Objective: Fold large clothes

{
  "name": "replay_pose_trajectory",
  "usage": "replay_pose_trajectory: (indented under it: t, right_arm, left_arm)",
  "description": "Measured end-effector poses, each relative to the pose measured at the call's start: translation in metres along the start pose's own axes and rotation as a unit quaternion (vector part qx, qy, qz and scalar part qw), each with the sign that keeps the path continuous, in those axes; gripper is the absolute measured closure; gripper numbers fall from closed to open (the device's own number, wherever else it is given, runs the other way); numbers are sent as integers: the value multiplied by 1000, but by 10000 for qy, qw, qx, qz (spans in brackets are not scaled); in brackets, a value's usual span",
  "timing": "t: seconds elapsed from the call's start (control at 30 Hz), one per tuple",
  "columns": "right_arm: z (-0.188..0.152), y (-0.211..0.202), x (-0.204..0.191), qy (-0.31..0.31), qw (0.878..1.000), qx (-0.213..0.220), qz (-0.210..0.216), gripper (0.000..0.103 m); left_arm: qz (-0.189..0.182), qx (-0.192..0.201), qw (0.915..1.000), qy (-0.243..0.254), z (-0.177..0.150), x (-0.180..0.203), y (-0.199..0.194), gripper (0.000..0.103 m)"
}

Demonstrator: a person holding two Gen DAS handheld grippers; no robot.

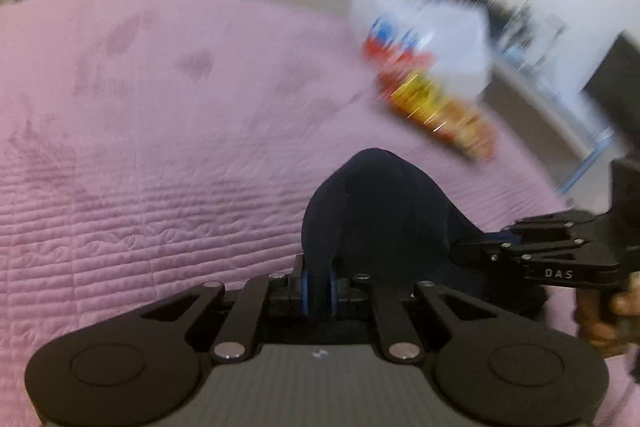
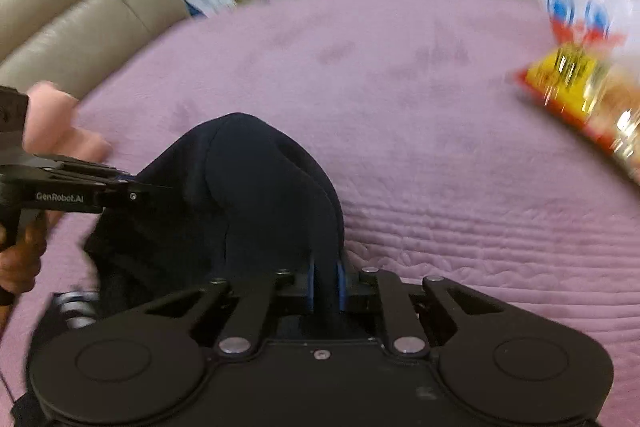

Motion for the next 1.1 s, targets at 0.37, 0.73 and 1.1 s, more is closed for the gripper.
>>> replay_pose_trajectory:
  t: [0.37,0.73,1.1]
  right_arm:
    - [-137,-166,-123,-1484,9773,1316,-744,89]
    - [-286,-150,-90,850,9938,-719,46,29]
    - [-242,-113,-61,3314,9421,-406,318,28]
  left_arm:
    - [70,854,9919,935,-150,129,-165,91]
    - [230,-1205,9910,-539,-340,133,-125,81]
    - [-273,-169,9699,-2413,-265,103,-77,51]
Point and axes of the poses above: each gripper's, at about its wrist camera, not at the fingertips, and y roughly the way its jaws point, x to its right, z to its top, the point moved 3 cm from there along y, roughly the way its jaws point, and after that the axes turned 14 degrees about -x, right-handed, at the moved point
